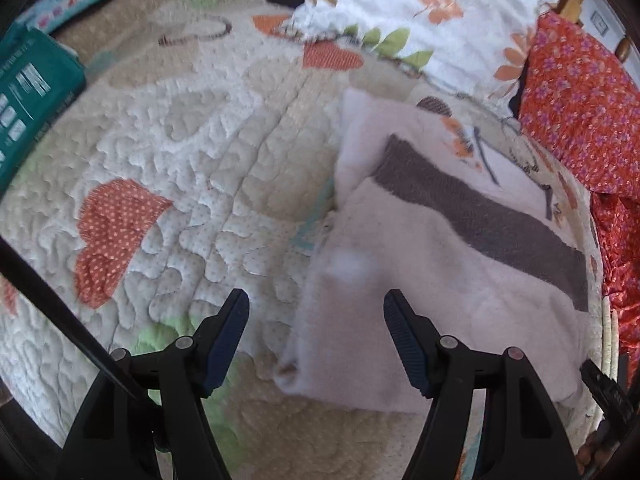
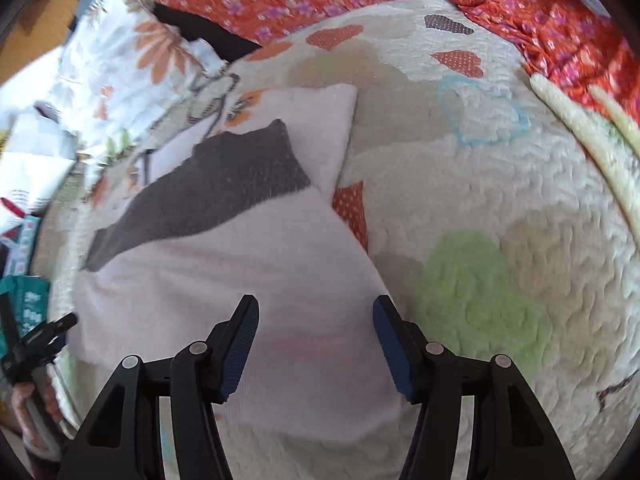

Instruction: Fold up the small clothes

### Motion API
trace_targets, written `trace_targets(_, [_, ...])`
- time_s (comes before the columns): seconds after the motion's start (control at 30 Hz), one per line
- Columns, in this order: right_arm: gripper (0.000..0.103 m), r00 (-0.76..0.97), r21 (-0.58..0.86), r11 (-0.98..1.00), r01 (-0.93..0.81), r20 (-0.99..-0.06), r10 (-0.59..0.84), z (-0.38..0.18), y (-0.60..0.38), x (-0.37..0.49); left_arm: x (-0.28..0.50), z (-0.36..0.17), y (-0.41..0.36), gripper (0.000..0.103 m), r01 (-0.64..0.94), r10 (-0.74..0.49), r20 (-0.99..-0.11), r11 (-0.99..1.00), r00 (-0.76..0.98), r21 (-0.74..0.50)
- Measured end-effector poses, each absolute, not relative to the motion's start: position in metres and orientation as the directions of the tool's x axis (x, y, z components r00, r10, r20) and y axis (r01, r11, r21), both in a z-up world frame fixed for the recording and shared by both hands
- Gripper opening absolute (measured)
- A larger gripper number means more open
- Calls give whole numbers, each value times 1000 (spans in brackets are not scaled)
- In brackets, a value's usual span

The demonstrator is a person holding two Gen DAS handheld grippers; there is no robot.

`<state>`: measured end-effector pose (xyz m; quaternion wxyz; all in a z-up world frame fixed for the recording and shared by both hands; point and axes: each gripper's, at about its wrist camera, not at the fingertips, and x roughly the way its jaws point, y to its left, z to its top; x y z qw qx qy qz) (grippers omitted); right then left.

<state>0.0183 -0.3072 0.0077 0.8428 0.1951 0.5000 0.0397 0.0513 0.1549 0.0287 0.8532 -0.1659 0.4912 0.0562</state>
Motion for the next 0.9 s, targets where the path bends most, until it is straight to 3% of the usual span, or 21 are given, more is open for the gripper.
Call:
trace_targets(0.1, [66, 528, 337, 935, 107, -816, 234, 12, -302, 8, 28, 42, 131, 69, -233, -14, -827, 957, 562, -175])
trace_targets(0.3, [68, 544, 377, 923, 83, -793, 275, 18, -298, 1, -16, 34, 83, 69, -152, -34, -811, 977, 584, -150])
trace_targets(0.6, [71, 512, 420, 898, 129, -804, 303, 4, -302, -1, -28, 4, 28, 73, -14, 47, -826, 999, 561, 47])
trace_targets(0.77, [77, 508, 389, 914, 113, -813, 283, 0, -292, 1, -26, -1, 35, 94, -65, 76, -831, 997, 551, 48])
trace_targets(0.9, [86, 510, 379, 919, 110, -815, 275, -1, -287, 4, -24, -6, 43, 101, -93, 60, -844, 996, 533, 12])
